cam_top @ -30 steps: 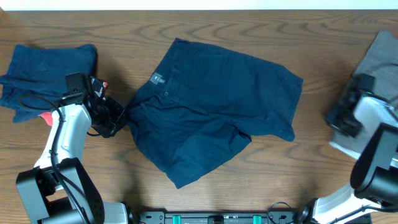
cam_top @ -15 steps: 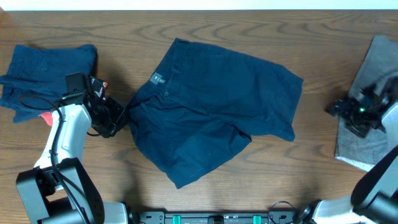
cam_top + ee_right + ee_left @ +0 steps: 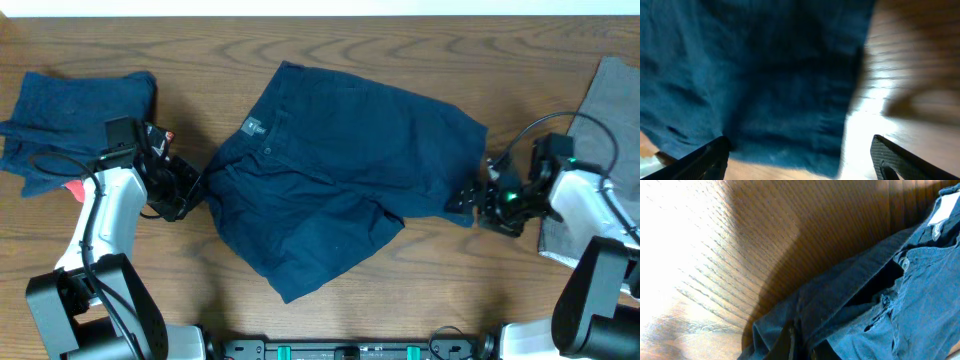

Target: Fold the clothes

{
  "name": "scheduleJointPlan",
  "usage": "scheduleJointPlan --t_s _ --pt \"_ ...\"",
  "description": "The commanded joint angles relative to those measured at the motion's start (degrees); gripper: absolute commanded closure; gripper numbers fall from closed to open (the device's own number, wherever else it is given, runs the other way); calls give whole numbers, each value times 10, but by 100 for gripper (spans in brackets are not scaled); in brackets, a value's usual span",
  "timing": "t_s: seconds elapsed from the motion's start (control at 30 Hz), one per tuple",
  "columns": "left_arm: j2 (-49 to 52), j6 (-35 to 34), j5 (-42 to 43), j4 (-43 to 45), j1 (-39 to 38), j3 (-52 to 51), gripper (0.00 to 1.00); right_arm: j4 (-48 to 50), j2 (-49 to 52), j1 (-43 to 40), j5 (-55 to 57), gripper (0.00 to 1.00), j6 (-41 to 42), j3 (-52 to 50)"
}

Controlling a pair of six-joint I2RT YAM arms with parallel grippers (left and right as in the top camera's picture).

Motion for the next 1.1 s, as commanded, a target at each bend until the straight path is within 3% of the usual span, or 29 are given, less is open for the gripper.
scheduleJointPlan --t_s 0.0,0.03,0.07,0.17,0.2,0.43,0.57,0.67,0.73,0.77,0.87,0.93,0.97,1.07 --pt "-5 10 -5 -3 -2 -7 94 48 3 29 -10 16 67 -28" --pt "-5 10 -5 -3 -2 -7 94 73 3 35 -10 22 83 -35" --pt "-5 10 -5 -3 -2 -7 94 106 3 40 -8 34 105 -42" --pt "-5 10 -5 -3 -2 -7 94 185 3 44 8 89 158 -44" --pt "-5 10 -5 -3 -2 -7 94 220 3 44 13 99 174 -44" --pt "-5 7 35 9 -2 -7 93 440 3 43 35 99 203 -23" --pt "-5 7 156 79 -2 -7 94 453 3 44 64 99 202 34" --pt "-5 -7 196 148 -2 -7 94 452 3 44 70 99 192 75" --pt "-5 -10 195 185 -2 -7 93 444 3 44 69 94 184 100" --pt "-5 -10 195 201 -2 -7 94 433 3 44 69 85 183 112" --pt "-5 -10 195 226 -2 -7 94 381 3 44 63 31 169 139" --pt "-5 -10 195 226 -2 -7 93 334 3 44 53 7 155 149" --pt "-5 -9 195 224 -2 -7 94 302 2 44 43 1 147 153" --pt "-5 -9 195 218 -2 -7 94 202 2 53 1 1 106 153"
